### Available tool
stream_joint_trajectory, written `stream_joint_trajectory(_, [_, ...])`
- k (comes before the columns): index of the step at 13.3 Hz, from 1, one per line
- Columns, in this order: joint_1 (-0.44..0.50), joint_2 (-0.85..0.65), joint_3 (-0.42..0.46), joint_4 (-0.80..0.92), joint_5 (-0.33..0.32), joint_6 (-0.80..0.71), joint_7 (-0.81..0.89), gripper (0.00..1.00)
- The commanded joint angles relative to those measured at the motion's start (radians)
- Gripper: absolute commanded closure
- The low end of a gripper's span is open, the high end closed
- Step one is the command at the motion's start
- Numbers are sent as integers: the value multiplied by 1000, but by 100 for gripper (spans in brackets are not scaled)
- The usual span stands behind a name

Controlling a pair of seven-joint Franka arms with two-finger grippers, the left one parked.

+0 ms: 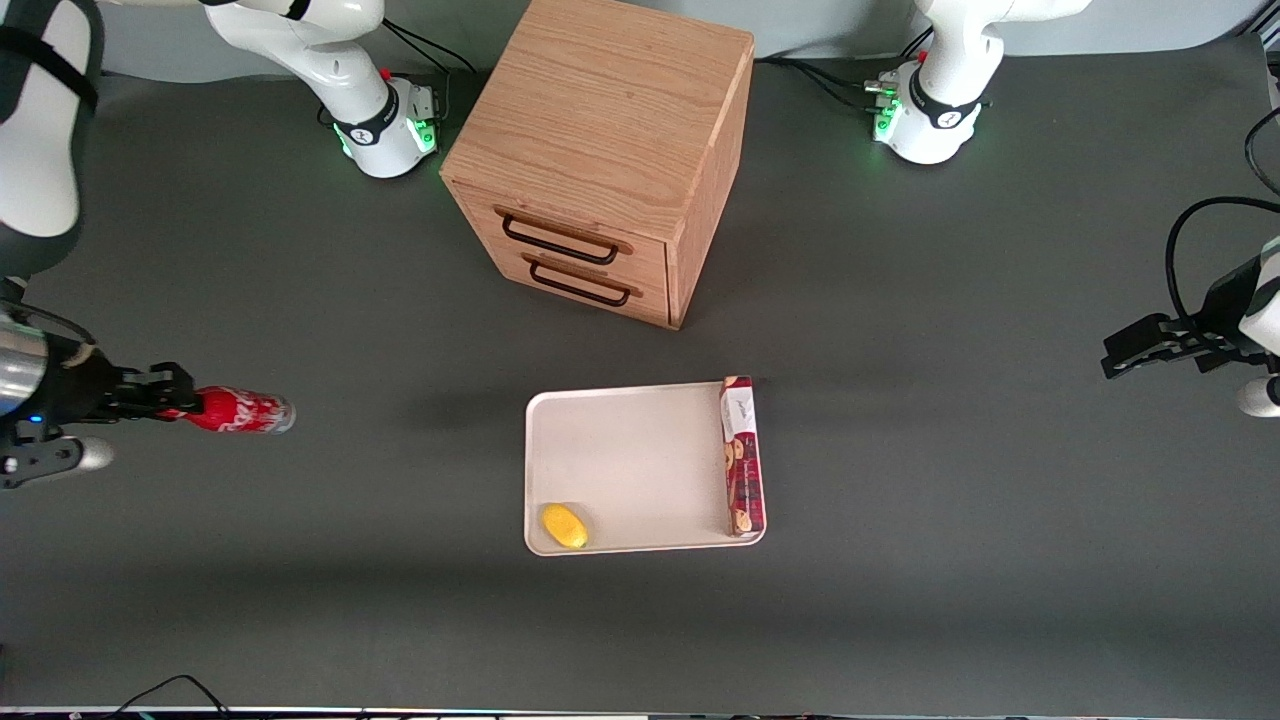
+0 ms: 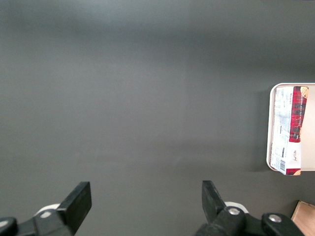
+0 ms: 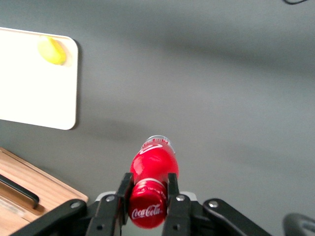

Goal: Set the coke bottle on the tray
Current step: 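Lift the bottle and carry it over the white tray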

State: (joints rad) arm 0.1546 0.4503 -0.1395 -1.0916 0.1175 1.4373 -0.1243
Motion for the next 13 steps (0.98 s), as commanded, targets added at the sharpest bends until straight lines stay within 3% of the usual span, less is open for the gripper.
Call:
stream_joint_trajectory(1, [187, 5, -8, -22, -16, 40, 249, 100])
stream_joint_trajectory(4, [321, 25, -8, -101, -15, 212, 440, 100])
stream_joint_trajectory(8, [390, 68, -8, -319, -16, 567, 505, 100])
stream_joint_trajectory(13, [404, 137, 5, -344, -16, 675, 546, 100])
